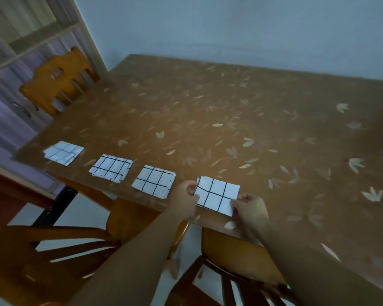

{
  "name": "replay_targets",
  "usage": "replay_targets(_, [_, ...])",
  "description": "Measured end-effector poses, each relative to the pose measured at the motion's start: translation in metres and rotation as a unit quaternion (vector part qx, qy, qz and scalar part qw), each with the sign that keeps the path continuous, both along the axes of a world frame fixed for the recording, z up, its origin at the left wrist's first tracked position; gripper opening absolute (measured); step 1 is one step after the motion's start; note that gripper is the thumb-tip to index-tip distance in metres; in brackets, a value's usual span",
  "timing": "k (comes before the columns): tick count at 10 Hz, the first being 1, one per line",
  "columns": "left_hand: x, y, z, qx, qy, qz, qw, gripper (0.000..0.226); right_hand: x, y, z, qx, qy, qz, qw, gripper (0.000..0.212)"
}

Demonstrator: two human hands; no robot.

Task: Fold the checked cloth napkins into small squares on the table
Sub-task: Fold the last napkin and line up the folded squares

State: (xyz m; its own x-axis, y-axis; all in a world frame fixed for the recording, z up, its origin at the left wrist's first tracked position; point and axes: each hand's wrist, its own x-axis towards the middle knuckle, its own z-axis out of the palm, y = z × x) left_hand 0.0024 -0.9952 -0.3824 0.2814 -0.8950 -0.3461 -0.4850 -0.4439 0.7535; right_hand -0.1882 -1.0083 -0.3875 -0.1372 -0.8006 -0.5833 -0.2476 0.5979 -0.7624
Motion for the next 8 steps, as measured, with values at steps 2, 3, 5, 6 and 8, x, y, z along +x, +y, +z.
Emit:
replay_targets(2, [0.021, -0.006, -0.024, -0.001, -0.064, -0.047, 0.997, 0.039, 0.021, -0.006, -0.019, 0.040, 0.070, 0.011, 0.997, 0.006])
replay_targets(3, [0.021, -0.005, -0.031, -0.007, -0.103, -0.075, 0.992, 0.042, 0.026, -0.009, -0.025, 0.027, 0.112, 0.022, 0.993, 0.008])
replay_targets(5, [0.018, -0.001, -0.038, -0.028, -0.160, -0.091, 0.983, 0.048, 0.028, -0.012, -0.024, 0.010, 0.181, 0.065, 0.981, 0.016])
replay_targets(6, [0.022, 0.005, -0.031, -0.032, -0.168, -0.099, 0.980, 0.045, 0.031, -0.011, -0.018, -0.002, 0.200, 0.088, 0.976, 0.014])
replay_targets(8, [0.043, 0.004, 0.010, -0.098, -0.244, -0.157, 0.952, 0.031, 0.033, -0.005, 0.021, -0.131, 0.284, 0.202, 0.928, 0.033])
